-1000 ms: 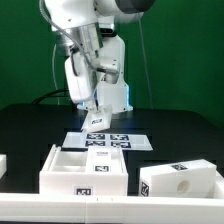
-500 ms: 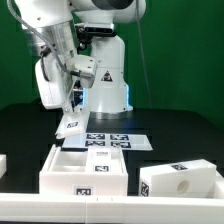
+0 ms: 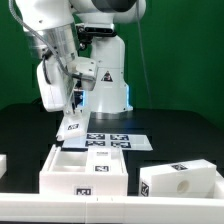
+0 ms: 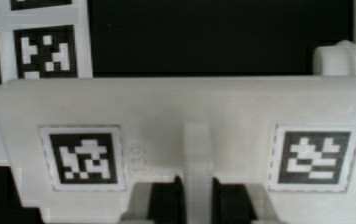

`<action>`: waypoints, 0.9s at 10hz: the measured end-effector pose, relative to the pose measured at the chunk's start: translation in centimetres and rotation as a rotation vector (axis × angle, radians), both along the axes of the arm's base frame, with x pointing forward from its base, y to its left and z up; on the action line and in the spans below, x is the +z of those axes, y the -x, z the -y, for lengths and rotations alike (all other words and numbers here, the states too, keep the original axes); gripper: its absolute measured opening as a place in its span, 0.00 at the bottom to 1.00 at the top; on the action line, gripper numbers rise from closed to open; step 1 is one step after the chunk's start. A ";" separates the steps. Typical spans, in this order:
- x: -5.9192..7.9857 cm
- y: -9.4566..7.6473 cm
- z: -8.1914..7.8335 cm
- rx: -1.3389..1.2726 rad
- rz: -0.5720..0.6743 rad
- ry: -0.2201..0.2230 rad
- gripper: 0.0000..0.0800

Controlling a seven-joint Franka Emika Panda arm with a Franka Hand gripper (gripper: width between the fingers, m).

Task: Assemble cabinet

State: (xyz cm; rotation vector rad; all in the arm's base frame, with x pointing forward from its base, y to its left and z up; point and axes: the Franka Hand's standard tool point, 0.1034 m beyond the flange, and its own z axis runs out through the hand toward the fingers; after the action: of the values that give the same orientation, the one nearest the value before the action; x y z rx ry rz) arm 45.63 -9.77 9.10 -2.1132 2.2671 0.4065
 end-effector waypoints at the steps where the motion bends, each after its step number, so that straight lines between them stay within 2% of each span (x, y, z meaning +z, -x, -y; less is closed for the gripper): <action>1: -0.1 -0.2 0.0 0.007 0.001 0.004 0.08; 7: -0.2 -0.1 0.0 0.005 -0.002 0.005 0.08; 9: 0.1 -0.8 -0.2 0.012 0.006 0.009 0.08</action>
Offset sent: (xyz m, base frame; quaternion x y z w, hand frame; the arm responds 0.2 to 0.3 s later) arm 0.0000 0.0000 0.0000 0.0000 0.0000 0.0000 1.0000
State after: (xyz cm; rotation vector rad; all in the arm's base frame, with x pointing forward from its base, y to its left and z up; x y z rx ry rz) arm 46.42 -9.62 9.16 -2.1299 2.2589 0.3906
